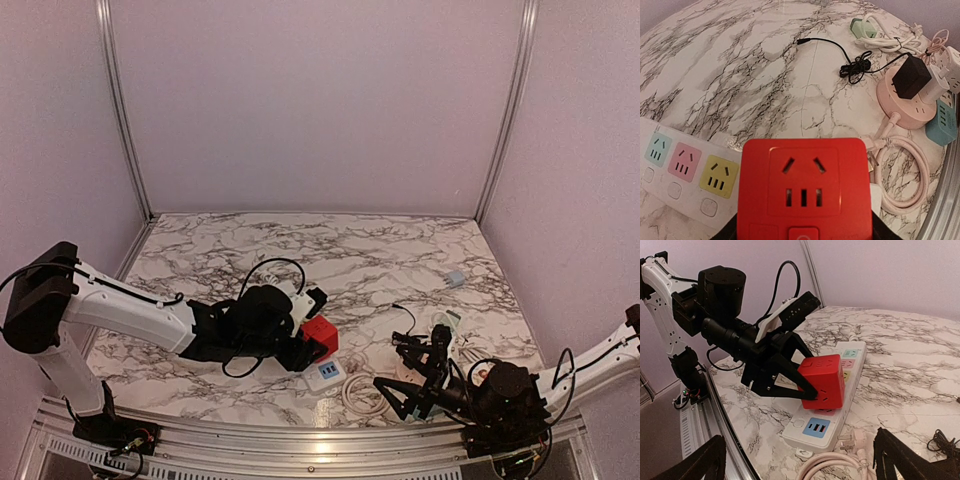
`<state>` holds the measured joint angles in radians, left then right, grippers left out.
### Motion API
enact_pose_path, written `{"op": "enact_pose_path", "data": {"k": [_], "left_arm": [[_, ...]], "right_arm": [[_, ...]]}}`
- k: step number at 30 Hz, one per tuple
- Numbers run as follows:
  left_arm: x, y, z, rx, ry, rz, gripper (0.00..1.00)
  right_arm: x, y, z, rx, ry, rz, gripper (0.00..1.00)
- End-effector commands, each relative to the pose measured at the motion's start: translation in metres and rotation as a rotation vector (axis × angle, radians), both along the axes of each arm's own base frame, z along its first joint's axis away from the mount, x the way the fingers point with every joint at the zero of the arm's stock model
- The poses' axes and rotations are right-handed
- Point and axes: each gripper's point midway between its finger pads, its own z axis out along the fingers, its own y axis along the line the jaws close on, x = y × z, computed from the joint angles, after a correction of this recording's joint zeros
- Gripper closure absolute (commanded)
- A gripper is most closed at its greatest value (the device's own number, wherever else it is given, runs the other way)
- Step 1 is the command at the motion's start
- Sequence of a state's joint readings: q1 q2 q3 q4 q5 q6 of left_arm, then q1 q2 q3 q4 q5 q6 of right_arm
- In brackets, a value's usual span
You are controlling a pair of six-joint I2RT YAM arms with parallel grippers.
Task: Insert the plug
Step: Insert the plug into the socket slot.
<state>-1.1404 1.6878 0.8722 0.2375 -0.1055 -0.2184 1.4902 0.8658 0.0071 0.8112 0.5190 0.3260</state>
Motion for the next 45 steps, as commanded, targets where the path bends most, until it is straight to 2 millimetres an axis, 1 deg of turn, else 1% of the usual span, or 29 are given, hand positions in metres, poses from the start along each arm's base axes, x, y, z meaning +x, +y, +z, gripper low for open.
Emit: {"op": "enact_pose_path", "data": {"k": [1, 6, 10, 13, 15, 18, 22, 27, 29, 33, 37, 40, 43, 45], "left_arm": [[-0.011, 0.008, -0.017, 0.093, 0.038, -0.07, 1.0], [-0.015, 0.007, -0.022, 0.102, 0.06, -0.106, 1.0], [-0.022, 0.01, -0.021, 0.04, 0.094, -0.14, 1.0], [-0.015, 0.015, -0.022, 0.046, 0.096, -0.134, 1.0], [-0.015, 0.018, -0.025, 0.077, 0.107, -0.144, 1.0], [-0.015, 0.015, -0.029, 0.129, 0.113, -0.178, 1.0], [-0.011, 0.014, -0.04, 0.188, 0.126, -0.18, 1.0], [-0.012, 0.011, -0.049, 0.187, 0.145, -0.187, 1.0], [-0.014, 0.013, -0.054, 0.181, 0.152, -0.186, 1.0], [-0.013, 0.014, -0.058, 0.143, 0.147, -0.154, 1.0], [-0.014, 0.018, -0.071, 0.127, 0.159, -0.126, 1.0], [-0.017, 0.024, -0.088, 0.118, 0.178, -0.105, 1.0], [-0.018, 0.034, -0.113, 0.188, 0.196, -0.072, 1.0], [-0.02, 0.037, -0.122, 0.242, 0.187, -0.069, 1.0]], "right_arm": [[0.0, -0.006, -0.011, -0.015, 0.005, -0.009, 0.04], [0.0, -0.006, -0.01, -0.015, 0.002, -0.009, 0.04], [0.001, -0.007, -0.01, -0.015, 0.001, -0.012, 0.03], [0.0, -0.006, -0.01, -0.014, 0.003, -0.007, 0.03], [0.001, -0.007, -0.011, -0.014, 0.004, -0.011, 0.04], [0.001, -0.007, -0.01, -0.014, 0.001, -0.013, 0.04], [0.002, -0.008, -0.012, -0.017, 0.003, -0.019, 0.04], [0.001, -0.007, -0.011, -0.018, 0.002, -0.015, 0.03], [0.002, -0.008, -0.012, -0.019, 0.002, -0.019, 0.03], [0.001, -0.007, -0.01, -0.015, 0.002, -0.014, 0.03], [0.002, -0.008, -0.011, -0.016, 0.002, -0.02, 0.03], [0.001, -0.008, -0.011, -0.014, 0.003, -0.017, 0.03], [0.003, -0.01, -0.012, -0.014, 0.002, -0.026, 0.03], [0.003, -0.009, -0.012, -0.018, 0.0, -0.028, 0.03]]}}
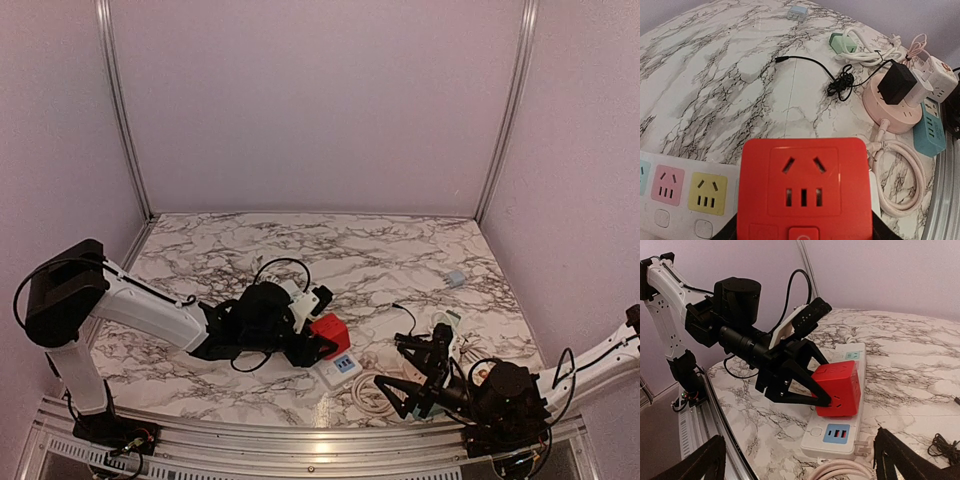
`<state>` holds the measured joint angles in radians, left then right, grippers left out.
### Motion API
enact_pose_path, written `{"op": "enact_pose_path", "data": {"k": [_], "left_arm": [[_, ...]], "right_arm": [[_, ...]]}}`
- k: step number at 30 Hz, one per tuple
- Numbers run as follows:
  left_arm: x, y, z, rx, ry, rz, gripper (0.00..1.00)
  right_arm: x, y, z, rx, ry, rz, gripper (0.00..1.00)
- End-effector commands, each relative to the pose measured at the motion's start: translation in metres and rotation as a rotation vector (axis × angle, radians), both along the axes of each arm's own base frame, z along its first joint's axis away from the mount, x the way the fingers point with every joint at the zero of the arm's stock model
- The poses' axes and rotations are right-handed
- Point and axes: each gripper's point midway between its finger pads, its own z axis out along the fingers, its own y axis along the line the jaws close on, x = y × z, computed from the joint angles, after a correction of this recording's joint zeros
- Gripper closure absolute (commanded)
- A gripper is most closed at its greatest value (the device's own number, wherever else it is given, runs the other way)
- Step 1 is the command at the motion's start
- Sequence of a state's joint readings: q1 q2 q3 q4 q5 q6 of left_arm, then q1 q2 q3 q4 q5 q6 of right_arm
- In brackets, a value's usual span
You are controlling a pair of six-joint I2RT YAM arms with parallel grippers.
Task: Insert the plug
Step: Insert the plug into the socket slot.
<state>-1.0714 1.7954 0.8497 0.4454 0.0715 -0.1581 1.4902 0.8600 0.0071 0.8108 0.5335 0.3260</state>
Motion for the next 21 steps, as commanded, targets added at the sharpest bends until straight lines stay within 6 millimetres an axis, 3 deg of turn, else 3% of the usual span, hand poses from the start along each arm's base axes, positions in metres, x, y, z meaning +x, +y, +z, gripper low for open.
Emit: {"op": "enact_pose_path", "data": {"k": [1, 11, 21], "left_arm": [[-0.031, 0.055, -0.109, 0.363, 0.149, 0.026, 1.0], [-0.031, 0.083, -0.124, 0.55, 0.09, 0.098, 1.0], [-0.047, 0.083, -0.135, 0.689, 0.087, 0.041, 1.0]], "right_arm": [[0.001, -0.006, -0.013, -0.025, 0.002, -0.011, 0.03], [0.001, -0.006, -0.016, -0.036, 0.004, -0.016, 0.03], [0.001, -0.004, -0.017, -0.041, 0.003, -0.012, 0.03]]}}
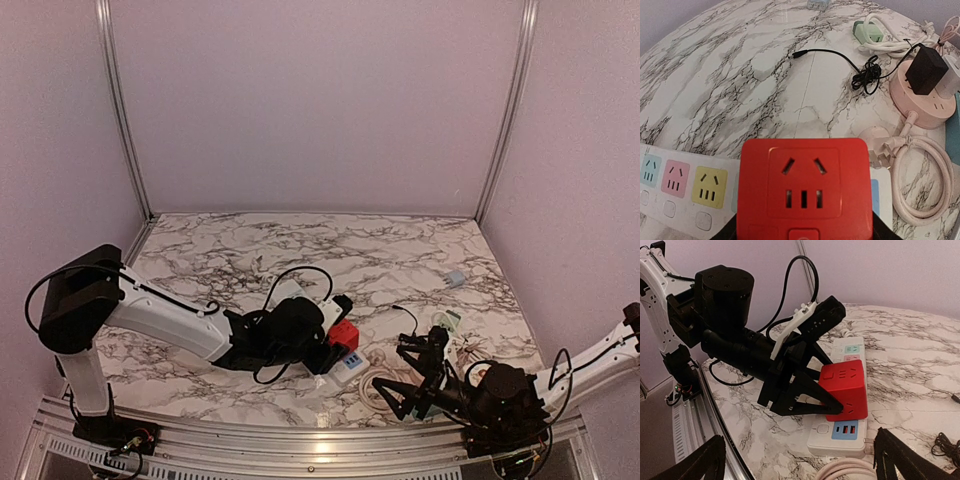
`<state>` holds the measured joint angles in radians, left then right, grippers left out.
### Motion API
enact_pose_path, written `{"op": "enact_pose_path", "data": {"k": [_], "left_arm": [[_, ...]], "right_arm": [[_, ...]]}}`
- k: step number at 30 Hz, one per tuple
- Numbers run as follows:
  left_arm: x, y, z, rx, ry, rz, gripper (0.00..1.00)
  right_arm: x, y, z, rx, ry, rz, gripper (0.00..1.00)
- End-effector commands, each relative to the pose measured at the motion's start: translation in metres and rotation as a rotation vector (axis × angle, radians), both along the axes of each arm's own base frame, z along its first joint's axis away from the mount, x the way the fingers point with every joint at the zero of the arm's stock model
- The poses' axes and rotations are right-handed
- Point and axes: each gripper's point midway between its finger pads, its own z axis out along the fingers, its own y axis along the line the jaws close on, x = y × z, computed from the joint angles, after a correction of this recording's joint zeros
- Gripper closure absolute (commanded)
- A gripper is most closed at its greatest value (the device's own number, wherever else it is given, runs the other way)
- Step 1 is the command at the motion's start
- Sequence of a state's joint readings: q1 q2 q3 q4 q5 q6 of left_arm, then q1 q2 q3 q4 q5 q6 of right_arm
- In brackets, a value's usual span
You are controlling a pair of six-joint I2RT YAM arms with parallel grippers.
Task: Insert the plug
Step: Insert the plug into the socket slot.
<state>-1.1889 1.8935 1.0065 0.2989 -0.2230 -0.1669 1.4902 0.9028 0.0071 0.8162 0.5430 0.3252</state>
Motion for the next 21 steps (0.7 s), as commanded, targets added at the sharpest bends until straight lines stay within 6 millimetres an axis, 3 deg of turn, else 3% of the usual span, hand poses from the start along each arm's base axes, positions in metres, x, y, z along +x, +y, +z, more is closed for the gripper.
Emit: {"op": "enact_pose_path", "data": {"k": [1, 7, 15, 21], "left_arm": [[-0.052, 0.105, -0.127, 0.526, 0.246, -0.04, 1.0], [-0.065, 0.094, -0.133, 0.346, 0.348, -0.101, 1.0], [-0.07, 0.103, -0.163, 0.462, 0.443, -0.112, 1.0], [-0.074, 0.105, -0.161, 0.472, 0.473, -0.109, 1.0]], "right_arm": [[-0.001, -0.005, -0.007, -0.001, 0.002, 0.0, 0.03], [-0.001, -0.006, -0.007, 0.005, 0.006, 0.001, 0.03], [0.0, -0.007, -0.008, 0.001, 0.005, -0.005, 0.03], [0.0, -0.004, -0.01, -0.012, 0.003, -0.007, 0.03]]}}
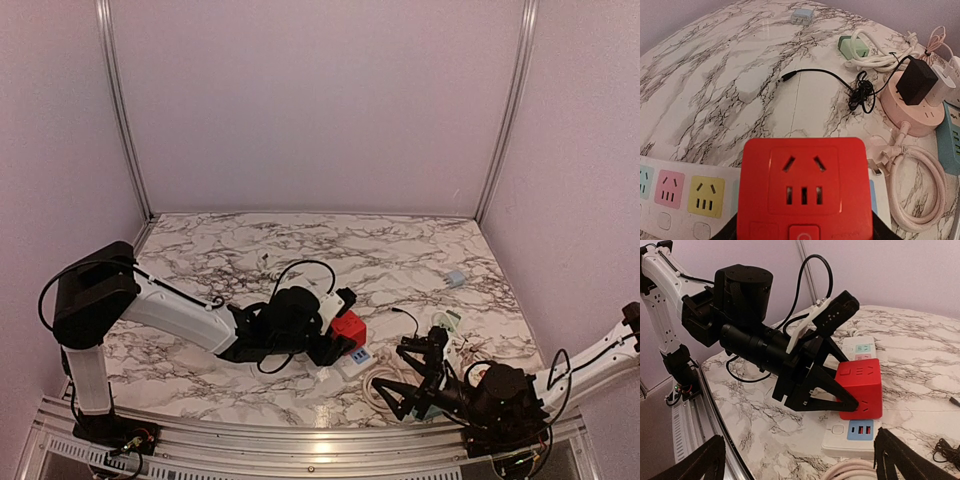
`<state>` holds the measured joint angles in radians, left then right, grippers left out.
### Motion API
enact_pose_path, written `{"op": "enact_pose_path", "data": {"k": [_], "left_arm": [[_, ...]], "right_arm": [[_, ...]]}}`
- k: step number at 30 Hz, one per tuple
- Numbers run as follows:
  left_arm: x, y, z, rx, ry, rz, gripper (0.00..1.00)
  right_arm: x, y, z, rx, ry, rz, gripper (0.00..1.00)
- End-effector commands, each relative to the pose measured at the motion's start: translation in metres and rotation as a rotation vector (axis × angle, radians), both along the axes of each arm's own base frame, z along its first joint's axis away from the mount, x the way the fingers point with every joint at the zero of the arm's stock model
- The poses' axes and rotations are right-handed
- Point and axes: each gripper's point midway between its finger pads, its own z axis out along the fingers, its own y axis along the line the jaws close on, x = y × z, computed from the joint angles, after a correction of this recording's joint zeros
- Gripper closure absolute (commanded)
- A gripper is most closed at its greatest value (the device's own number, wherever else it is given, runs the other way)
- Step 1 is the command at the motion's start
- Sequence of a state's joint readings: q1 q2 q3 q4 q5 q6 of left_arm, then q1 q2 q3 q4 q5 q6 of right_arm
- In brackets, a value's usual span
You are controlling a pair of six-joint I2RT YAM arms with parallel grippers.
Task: Insert the plug
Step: Insert the plug into the socket slot.
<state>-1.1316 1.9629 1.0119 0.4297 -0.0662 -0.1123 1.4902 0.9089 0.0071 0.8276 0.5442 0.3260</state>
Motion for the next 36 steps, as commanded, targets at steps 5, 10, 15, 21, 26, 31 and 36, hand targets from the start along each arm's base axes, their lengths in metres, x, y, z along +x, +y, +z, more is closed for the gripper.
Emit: {"op": "enact_pose_path", "data": {"k": [5, 10, 15, 21, 26, 31, 36], "left_arm": [[-0.088, 0.127, -0.159, 0.605, 0.447, -0.035, 1.0], [-0.087, 0.123, -0.16, 0.577, 0.442, -0.035, 1.0], [-0.086, 0.117, -0.157, 0.536, 0.433, -0.037, 1.0], [-0.084, 0.114, -0.152, 0.539, 0.42, -0.042, 1.0], [-0.085, 0.119, -0.149, 0.589, 0.426, -0.038, 1.0], [-0.085, 0.118, -0.145, 0.588, 0.424, -0.043, 1.0], [-0.085, 0.115, -0.14, 0.568, 0.417, -0.044, 1.0]], "right_arm": [[0.0, -0.004, -0.012, -0.018, 0.006, -0.003, 0.03], [-0.001, -0.004, -0.012, -0.019, 0.007, 0.0, 0.03], [-0.001, -0.001, -0.013, -0.033, 0.004, 0.003, 0.02], [-0.001, 0.001, -0.02, -0.064, 0.007, 0.002, 0.02], [0.001, 0.008, -0.016, -0.072, 0.01, -0.004, 0.02], [0.0, 0.01, -0.018, -0.085, 0.01, 0.0, 0.01], [0.002, 0.01, -0.02, -0.099, 0.011, -0.012, 0.01]]}}
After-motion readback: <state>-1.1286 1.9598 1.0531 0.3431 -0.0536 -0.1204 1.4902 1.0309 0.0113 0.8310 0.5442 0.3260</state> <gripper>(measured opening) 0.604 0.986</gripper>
